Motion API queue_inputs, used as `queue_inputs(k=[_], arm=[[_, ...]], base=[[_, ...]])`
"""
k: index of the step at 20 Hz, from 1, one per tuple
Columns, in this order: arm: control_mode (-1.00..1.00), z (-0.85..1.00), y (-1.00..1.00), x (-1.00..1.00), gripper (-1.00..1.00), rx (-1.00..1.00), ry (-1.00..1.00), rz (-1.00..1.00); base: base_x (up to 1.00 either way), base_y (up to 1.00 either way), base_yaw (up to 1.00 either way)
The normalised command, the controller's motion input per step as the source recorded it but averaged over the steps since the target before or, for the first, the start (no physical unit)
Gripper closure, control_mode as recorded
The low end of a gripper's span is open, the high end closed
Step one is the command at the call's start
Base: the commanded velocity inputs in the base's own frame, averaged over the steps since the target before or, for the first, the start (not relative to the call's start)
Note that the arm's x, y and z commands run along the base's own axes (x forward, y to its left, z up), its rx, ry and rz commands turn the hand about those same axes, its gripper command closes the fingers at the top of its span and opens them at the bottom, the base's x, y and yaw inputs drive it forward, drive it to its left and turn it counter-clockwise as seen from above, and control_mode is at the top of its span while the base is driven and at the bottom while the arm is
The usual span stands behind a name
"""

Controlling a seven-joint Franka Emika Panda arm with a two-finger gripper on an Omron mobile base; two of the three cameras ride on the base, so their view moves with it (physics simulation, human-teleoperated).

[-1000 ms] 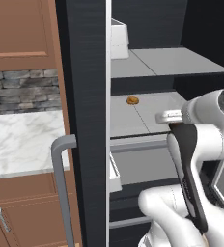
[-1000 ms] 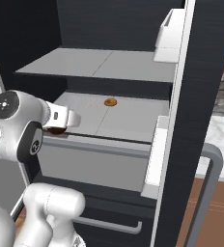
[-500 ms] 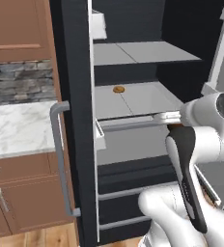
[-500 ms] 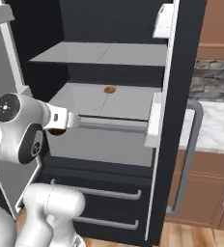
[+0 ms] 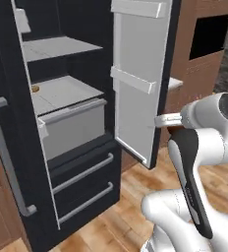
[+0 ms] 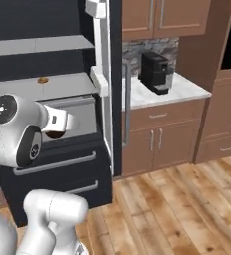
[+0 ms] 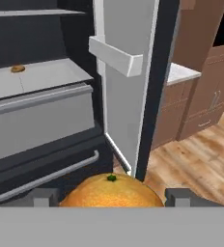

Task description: Pick the peach and orange from the fridge and place them on the plate next to the blender to make a fruit smoothie.

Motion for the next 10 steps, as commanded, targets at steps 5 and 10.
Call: queue_inputs(k=[5,10], arm=[[1.00,0.00,0.00,0.00,1.00,0.00,0.00,0.00],[1.00,0.00,0.00,0.00,1.00,0.00,0.00,0.00]], base=[[-0.60,0.15,-0.87],[-0.62,0.12,-0.86]])
